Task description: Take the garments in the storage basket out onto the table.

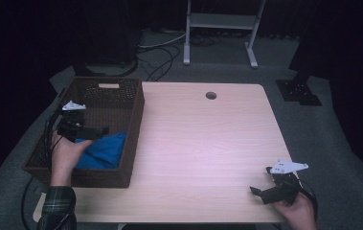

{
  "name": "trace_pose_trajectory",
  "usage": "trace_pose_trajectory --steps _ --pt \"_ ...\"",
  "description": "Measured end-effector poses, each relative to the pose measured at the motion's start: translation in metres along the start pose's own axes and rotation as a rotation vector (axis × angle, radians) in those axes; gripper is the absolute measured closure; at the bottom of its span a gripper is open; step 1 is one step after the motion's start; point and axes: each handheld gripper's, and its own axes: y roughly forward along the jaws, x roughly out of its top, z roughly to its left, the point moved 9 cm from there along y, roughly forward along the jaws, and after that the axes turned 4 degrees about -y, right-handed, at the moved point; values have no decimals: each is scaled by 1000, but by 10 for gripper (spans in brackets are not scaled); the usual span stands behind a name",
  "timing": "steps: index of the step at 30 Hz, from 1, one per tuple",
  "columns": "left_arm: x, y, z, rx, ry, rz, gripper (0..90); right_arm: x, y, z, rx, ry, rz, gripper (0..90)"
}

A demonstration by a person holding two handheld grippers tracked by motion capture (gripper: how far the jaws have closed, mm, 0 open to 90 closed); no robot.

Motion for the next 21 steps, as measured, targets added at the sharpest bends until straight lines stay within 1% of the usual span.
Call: trace_pose_trajectory --steps 3,4,13,17,21 --pt "-2 3 0 1 7 30 0 0 0 0 0 0 0 0" --pt "-2 4 0 3 16 46 0 0 0 0 0 0 0 0" --pt "-5 8 2 9 24 86 0 0 0 0 0 -1 0 0" --pt "-9 12 3 9 26 124 0 0 0 0 0 -1 0 0" --pt "-12 15 2 10 26 146 0 0 0 0 0 -1 0 0"
